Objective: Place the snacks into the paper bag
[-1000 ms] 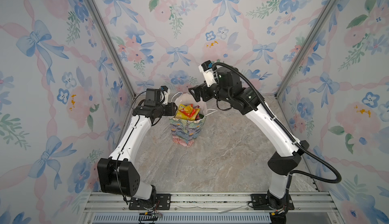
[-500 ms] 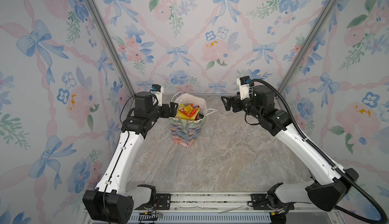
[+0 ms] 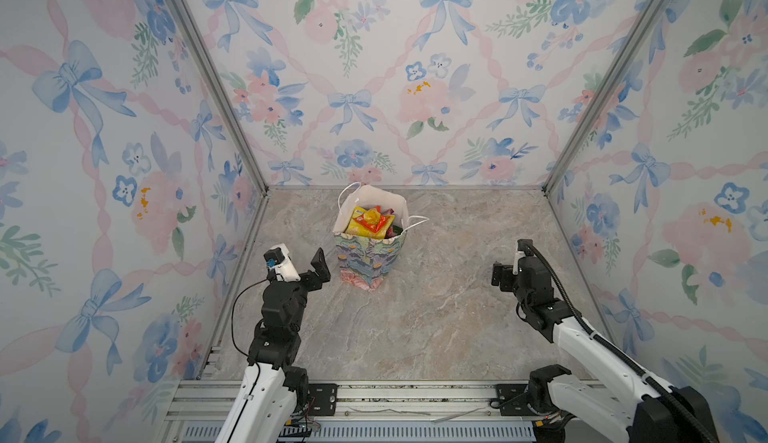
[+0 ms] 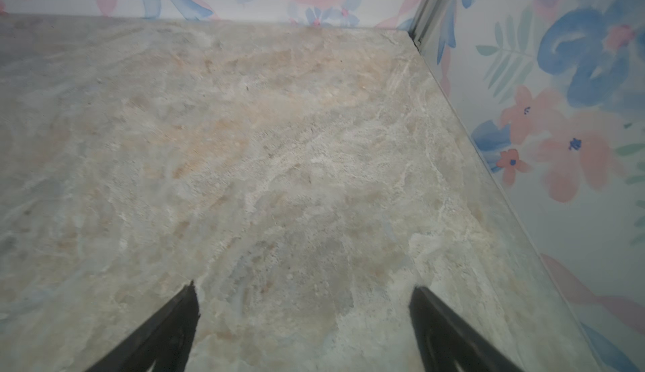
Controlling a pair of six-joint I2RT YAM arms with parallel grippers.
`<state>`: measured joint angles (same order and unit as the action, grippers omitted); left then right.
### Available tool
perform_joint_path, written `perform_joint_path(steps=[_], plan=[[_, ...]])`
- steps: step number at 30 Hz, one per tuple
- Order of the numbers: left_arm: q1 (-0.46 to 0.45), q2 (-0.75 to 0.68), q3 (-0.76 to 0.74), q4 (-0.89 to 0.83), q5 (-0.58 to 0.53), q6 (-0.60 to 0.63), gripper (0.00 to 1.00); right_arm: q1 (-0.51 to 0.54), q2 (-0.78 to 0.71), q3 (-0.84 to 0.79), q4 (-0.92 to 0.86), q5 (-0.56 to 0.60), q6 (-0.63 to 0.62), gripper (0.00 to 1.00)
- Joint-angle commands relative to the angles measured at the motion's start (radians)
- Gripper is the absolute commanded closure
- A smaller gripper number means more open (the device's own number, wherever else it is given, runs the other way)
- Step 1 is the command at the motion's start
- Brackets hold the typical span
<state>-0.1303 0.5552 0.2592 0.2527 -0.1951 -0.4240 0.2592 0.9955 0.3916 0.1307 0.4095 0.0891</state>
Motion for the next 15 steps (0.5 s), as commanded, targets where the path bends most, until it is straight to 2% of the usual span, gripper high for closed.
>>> perform_joint_path(steps=[1, 5, 8, 11, 15], plan=[[0.005, 0.038, -0.074, 0.249, -0.13, 0.012, 0.02, -0.02, 0.048, -0.052, 0.357, 0.122, -0.078, 0.03], [0.007, 0.167, -0.176, 0.488, -0.229, 0.151, 0.02, -0.028, 0.203, -0.082, 0.581, 0.103, -0.128, 0.03], [0.016, 0.288, -0.2, 0.63, -0.254, 0.252, 0.02, -0.037, 0.332, -0.078, 0.719, 0.069, -0.143, 0.03], [0.058, 0.436, -0.199, 0.749, -0.201, 0.297, 0.02, -0.044, 0.426, -0.074, 0.832, 0.04, -0.186, 0.03], [0.108, 0.664, -0.192, 0.932, -0.118, 0.318, 0.02, -0.067, 0.515, -0.078, 0.928, 0.023, -0.17, 0.03]])
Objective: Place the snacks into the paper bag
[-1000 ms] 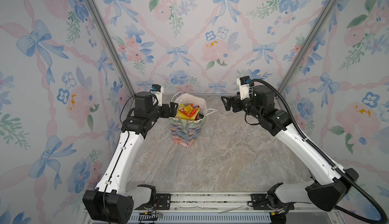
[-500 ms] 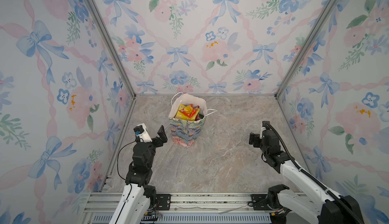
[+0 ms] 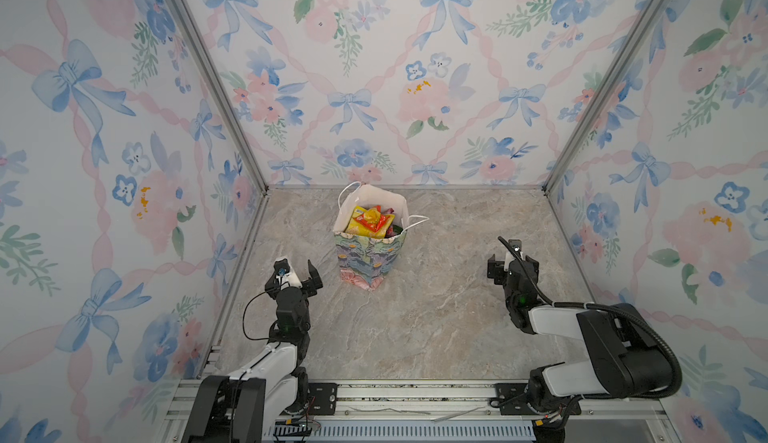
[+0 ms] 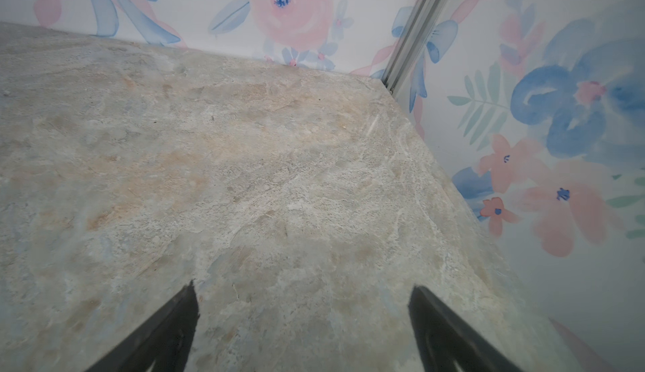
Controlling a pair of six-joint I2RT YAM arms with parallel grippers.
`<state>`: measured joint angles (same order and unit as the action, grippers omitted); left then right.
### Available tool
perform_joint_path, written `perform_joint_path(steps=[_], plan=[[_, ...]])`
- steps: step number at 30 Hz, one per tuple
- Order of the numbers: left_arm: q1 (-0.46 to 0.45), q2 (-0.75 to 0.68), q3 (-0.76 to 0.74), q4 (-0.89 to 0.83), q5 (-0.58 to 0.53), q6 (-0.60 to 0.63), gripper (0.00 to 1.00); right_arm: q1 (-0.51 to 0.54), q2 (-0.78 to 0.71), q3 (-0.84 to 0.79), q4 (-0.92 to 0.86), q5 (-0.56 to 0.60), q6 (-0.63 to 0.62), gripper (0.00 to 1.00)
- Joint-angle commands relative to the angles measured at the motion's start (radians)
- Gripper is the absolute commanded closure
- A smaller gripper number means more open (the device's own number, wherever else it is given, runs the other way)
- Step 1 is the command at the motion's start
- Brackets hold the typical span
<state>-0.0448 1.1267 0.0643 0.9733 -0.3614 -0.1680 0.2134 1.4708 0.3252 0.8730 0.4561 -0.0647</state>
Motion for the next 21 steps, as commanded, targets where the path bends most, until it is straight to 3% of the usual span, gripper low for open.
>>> perform_joint_path(steps=[1, 7, 12, 14, 21], plan=[[0.034, 0.146, 0.019, 0.228, 0.095, 0.06, 0.02, -0.023, 0.032, -0.01, 0.178, -0.022, -0.012, 0.03], [0.033, 0.411, 0.122, 0.293, 0.214, 0.091, 0.02, -0.054, 0.028, 0.025, 0.088, -0.085, 0.011, 0.03], [0.025, 0.416, 0.157, 0.228, 0.185, 0.089, 0.02, -0.085, 0.109, 0.008, 0.201, -0.11, 0.04, 0.03], [0.023, 0.416, 0.158, 0.226, 0.179, 0.09, 0.02, -0.069, 0.073, 0.015, 0.127, -0.077, 0.035, 0.03], [-0.007, 0.421, 0.17, 0.216, 0.098, 0.102, 0.02, -0.081, 0.092, 0.014, 0.157, -0.096, 0.04, 0.03]])
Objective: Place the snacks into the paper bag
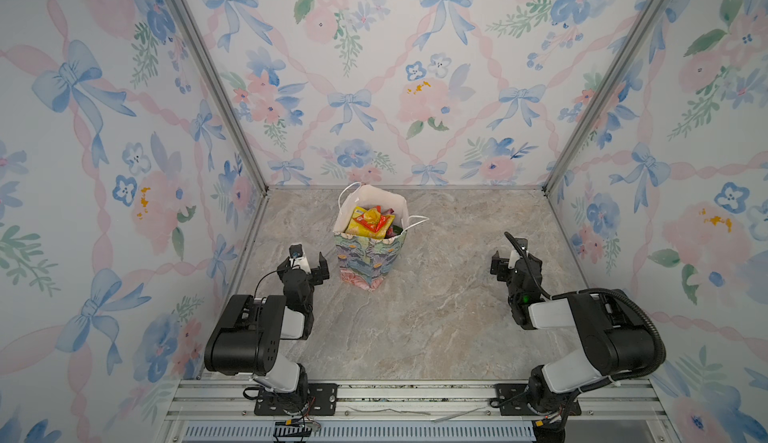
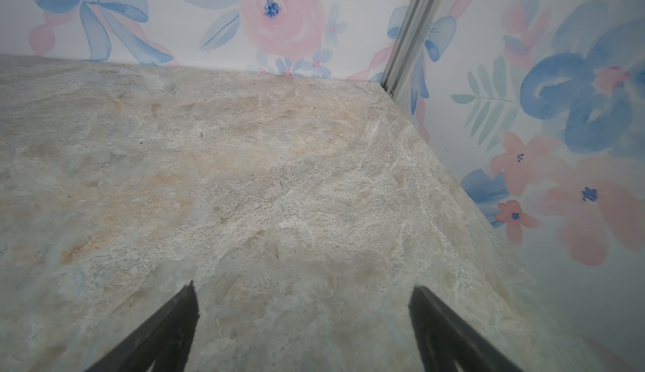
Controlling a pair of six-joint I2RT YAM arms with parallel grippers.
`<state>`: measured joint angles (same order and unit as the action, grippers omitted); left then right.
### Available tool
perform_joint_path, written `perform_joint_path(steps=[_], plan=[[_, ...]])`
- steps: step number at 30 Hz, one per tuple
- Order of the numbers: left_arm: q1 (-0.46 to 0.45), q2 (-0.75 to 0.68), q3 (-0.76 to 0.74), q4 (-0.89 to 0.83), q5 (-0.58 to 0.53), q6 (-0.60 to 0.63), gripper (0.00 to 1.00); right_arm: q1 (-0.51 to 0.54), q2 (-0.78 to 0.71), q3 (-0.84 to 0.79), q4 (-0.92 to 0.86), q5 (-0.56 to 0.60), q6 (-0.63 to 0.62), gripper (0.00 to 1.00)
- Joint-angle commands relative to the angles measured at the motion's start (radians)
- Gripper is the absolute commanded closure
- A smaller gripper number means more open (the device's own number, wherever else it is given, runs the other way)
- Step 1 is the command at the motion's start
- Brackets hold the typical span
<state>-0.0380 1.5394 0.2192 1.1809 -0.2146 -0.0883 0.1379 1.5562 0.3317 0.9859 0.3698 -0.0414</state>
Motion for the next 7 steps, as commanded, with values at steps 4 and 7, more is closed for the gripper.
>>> perform_joint_path(steps=[4, 7], plan=[[-0.02, 0.01, 0.017, 0.005, -0.057, 0.025, 0.02, -0.011, 0.006, 0.006, 0.044, -0.08, 0.001, 0.03], [-0.02, 0.008, 0.016, 0.005, -0.058, 0.025, 0.02, -0.008, 0.007, -0.01, 0.08, -0.086, -0.003, 0.03]])
